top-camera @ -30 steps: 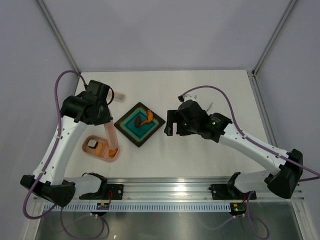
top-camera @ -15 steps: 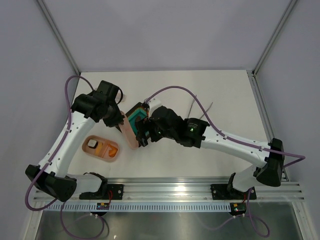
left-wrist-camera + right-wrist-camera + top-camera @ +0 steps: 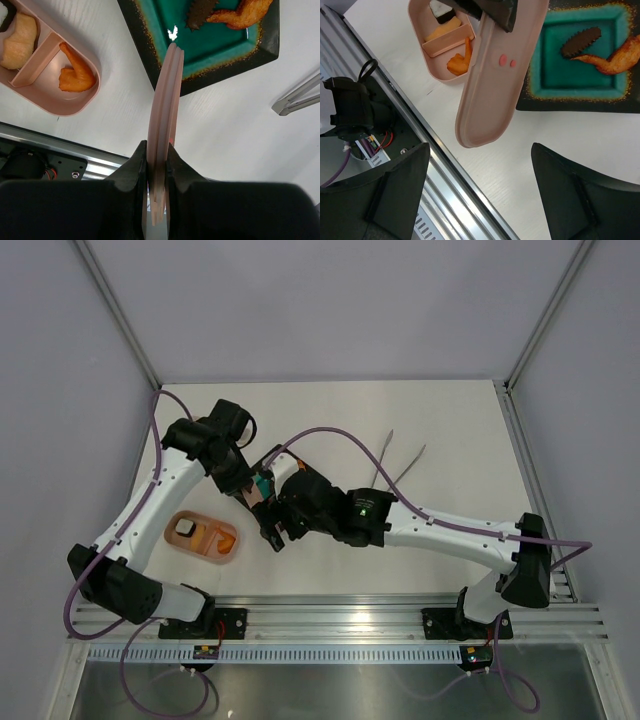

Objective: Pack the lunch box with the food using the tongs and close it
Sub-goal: Pick up the box lid from the center of the board.

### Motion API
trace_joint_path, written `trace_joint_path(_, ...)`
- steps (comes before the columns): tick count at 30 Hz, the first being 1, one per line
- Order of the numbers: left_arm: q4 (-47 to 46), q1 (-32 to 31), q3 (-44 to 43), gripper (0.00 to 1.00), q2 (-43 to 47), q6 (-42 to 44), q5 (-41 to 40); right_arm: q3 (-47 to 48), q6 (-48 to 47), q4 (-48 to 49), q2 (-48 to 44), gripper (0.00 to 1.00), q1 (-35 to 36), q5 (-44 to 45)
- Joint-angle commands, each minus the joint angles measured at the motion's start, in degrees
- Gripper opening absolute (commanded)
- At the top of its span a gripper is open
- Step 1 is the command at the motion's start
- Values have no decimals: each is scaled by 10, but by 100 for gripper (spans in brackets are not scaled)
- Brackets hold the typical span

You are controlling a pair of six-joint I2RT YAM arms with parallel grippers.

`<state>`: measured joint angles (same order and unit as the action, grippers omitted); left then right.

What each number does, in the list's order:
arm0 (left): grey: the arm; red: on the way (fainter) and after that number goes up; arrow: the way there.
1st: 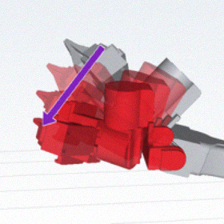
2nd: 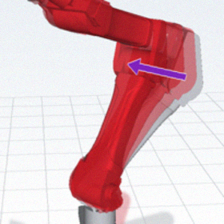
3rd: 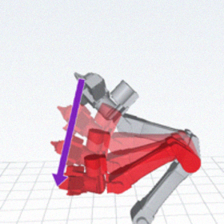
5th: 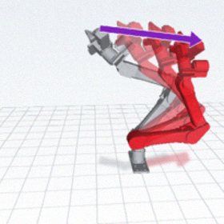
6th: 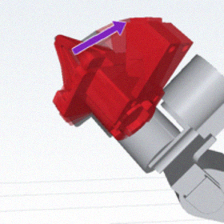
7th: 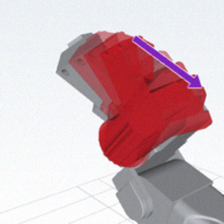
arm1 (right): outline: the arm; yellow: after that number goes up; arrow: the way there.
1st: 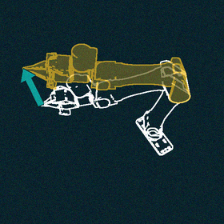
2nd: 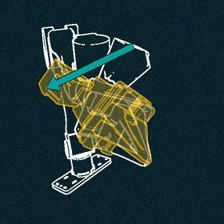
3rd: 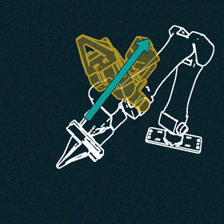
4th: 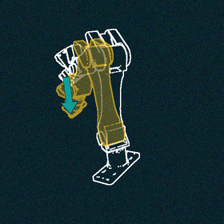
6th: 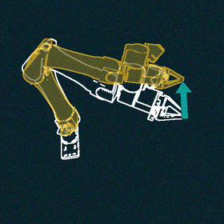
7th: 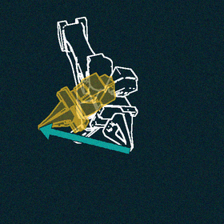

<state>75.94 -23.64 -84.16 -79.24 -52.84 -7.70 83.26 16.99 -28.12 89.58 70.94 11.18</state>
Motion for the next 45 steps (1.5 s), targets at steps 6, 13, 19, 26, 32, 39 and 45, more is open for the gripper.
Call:
trace_joint_path(6, -3, -2, -21, 0, 6, -11, 8, 35, -24, 11, 39, 83, 18, 34)
trace_joint_path(13, -1, -2, -20, 0, 1, -13, 8, 49, -21, 14, 77, 76, 29, 49)
trace_joint_path(19, 0, -2, -17, 0, 1, -12, 9, 81, -7, -4, 111, 52, 35, 89)
trace_joint_path(26, -23, -2, -18, 0, 6, 35, 30, 54, 21, 1, 93, 0, 36, 134)
trace_joint_path(32, -104, -2, 18, 82, 50, 86, 113, 26, 34, 22, 75, 0, 35, 126)
trace_joint_path(39, -182, 0, 25, 99, 108, 135, 147, 16, 42, 20, 73, 0, 35, 124)
trace_joint_path(45, -163, -1, 7, 99, 127, 160, 106, -26, 66, 24, 32, 0, -13, 83)
